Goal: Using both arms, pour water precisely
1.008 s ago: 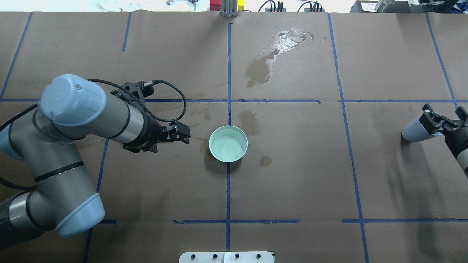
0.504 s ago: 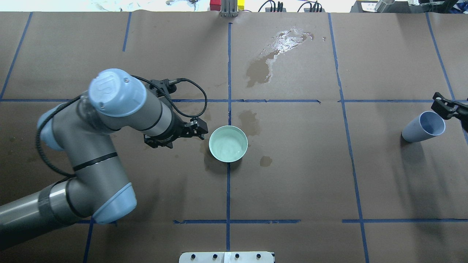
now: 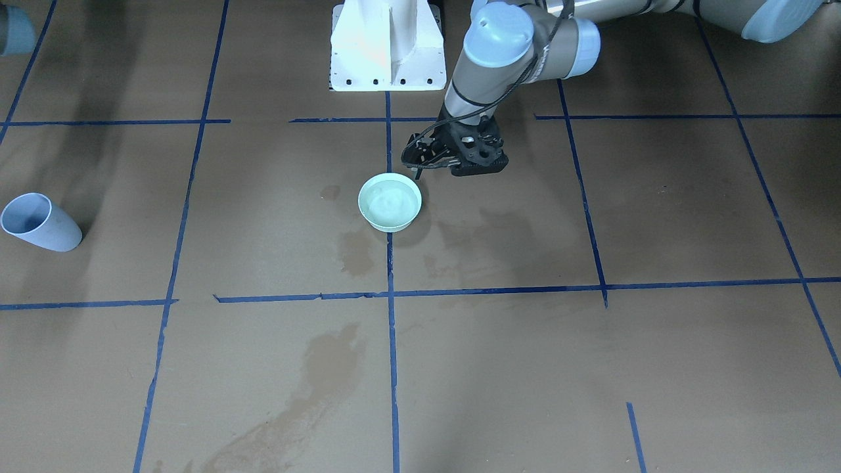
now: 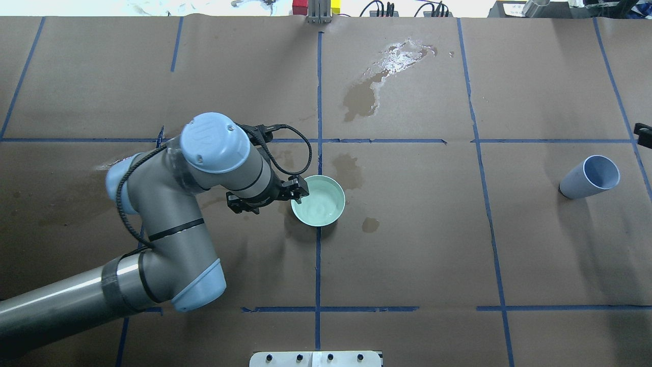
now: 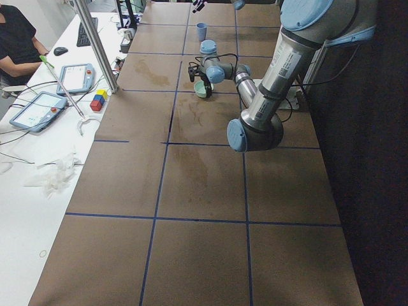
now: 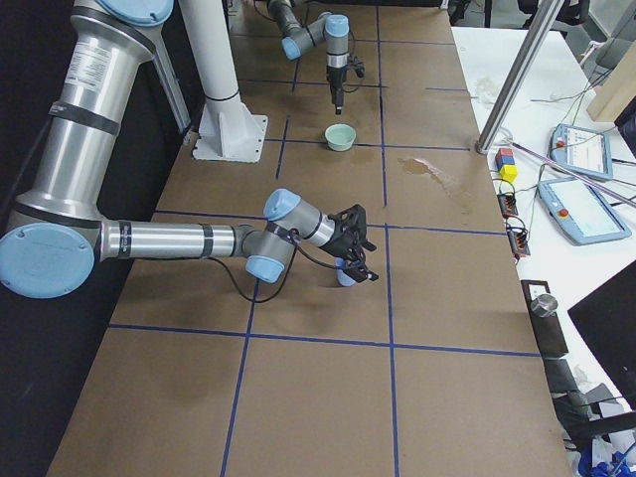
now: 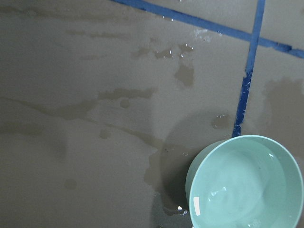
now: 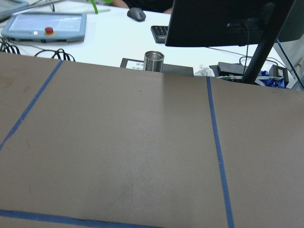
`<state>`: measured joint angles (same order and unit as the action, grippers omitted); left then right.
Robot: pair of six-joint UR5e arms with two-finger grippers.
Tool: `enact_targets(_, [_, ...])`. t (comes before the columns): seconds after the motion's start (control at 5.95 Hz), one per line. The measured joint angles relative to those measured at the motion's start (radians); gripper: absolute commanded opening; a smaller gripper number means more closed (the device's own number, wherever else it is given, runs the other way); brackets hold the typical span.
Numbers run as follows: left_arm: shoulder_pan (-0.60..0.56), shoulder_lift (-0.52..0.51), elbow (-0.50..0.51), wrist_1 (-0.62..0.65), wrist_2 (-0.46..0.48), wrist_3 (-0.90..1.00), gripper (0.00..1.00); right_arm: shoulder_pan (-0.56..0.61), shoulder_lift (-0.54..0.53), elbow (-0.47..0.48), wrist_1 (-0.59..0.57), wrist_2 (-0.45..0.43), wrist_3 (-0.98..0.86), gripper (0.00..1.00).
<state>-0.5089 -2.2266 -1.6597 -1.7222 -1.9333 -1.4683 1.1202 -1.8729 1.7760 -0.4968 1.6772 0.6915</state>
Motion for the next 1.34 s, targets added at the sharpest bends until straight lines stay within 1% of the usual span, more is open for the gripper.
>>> enact_targets(0.17, [0.007, -0.022, 0.043, -0.002, 0.005, 0.000, 0.65, 0.110, 0.014, -0.001, -0.075, 0.136, -0.142, 1.00])
enact_targets(0.34, [0.012, -0.030, 0.064, -0.004, 0.006, 0.000, 0.55, 0.212, 0.030, -0.001, -0.159, 0.269, -0.259, 1.00])
enact_targets(0.5, [0.016, -0.034, 0.074, -0.005, 0.006, 0.001, 0.48, 0.285, 0.041, -0.001, -0.227, 0.375, -0.330, 1.00])
enact_targets(0.67, [0.019, -0.046, 0.091, -0.006, 0.007, 0.001, 0.45, 0.329, 0.045, -0.001, -0.275, 0.441, -0.401, 1.00])
enact_targets(0.84, [0.020, -0.061, 0.109, -0.006, 0.007, 0.002, 0.42, 0.353, 0.044, -0.002, -0.299, 0.466, -0.455, 1.00])
enact_targets(1.01, [0.022, -0.067, 0.118, -0.008, 0.007, 0.002, 0.37, 0.370, 0.041, -0.003, -0.305, 0.477, -0.475, 1.00])
enact_targets(1.34, [0.023, -0.070, 0.131, -0.018, 0.007, 0.002, 0.36, 0.389, 0.037, -0.005, -0.304, 0.505, -0.484, 1.00])
